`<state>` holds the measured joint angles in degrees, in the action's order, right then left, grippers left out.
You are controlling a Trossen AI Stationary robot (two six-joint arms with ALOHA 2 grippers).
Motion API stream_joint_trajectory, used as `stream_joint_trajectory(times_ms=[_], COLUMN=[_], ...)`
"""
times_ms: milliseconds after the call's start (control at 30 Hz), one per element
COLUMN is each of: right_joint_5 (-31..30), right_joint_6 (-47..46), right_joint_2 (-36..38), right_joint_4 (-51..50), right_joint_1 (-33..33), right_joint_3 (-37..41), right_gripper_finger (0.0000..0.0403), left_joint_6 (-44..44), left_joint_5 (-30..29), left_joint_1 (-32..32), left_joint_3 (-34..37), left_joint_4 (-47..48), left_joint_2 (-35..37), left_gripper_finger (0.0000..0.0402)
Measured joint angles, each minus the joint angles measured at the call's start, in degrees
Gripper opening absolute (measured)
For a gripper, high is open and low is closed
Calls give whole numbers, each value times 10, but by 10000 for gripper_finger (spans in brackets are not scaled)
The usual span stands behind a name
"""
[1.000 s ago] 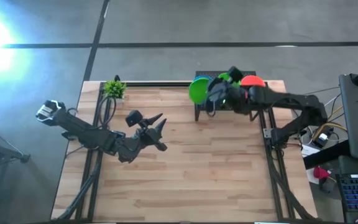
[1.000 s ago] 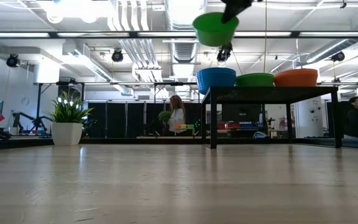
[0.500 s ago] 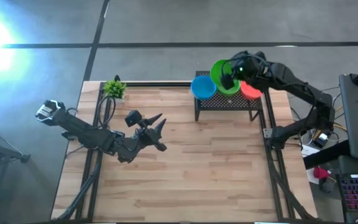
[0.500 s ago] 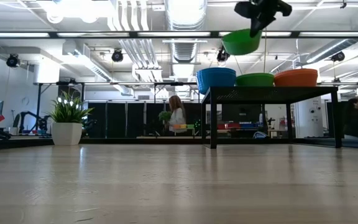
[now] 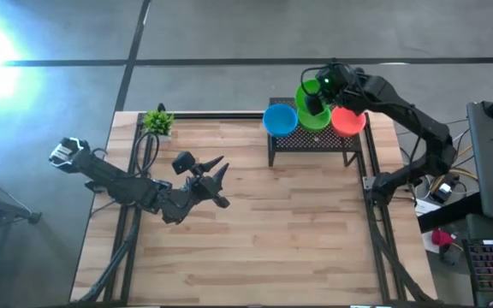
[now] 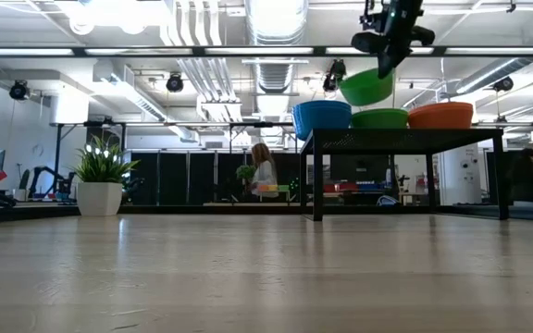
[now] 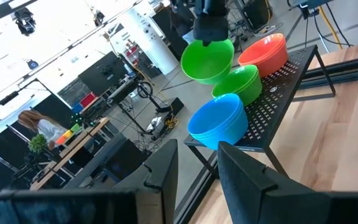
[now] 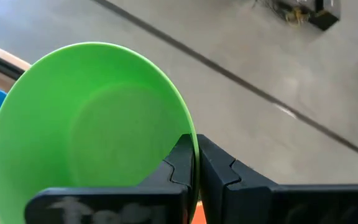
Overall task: Pick & Place Mini bowls
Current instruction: Stack the green bowl on the green bowl on the shelf
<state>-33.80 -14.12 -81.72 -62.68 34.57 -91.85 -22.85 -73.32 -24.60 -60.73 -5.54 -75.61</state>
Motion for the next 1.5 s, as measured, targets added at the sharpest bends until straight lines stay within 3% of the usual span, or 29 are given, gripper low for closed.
stream_joint_trajectory(times_ms=[200, 967, 1500], right_joint_5=[41, 58, 55], right_joint_6=[-20, -49, -52], right_joint_2=[-9, -41, -35], right_joint_4=[-36, -67, -70], right_joint_1=[16, 16, 16], right_joint_3=[2, 6, 6], right_gripper_finger=[8, 11, 111], left_joint_6=[1, 3, 3], left_joint_5=[0, 0, 0], left_joint_1=[0, 0, 0], left_joint_3=[0, 0, 0], left_joint_4=[0, 0, 0], left_joint_2=[0, 1, 1], left_gripper_finger=[110, 110, 110])
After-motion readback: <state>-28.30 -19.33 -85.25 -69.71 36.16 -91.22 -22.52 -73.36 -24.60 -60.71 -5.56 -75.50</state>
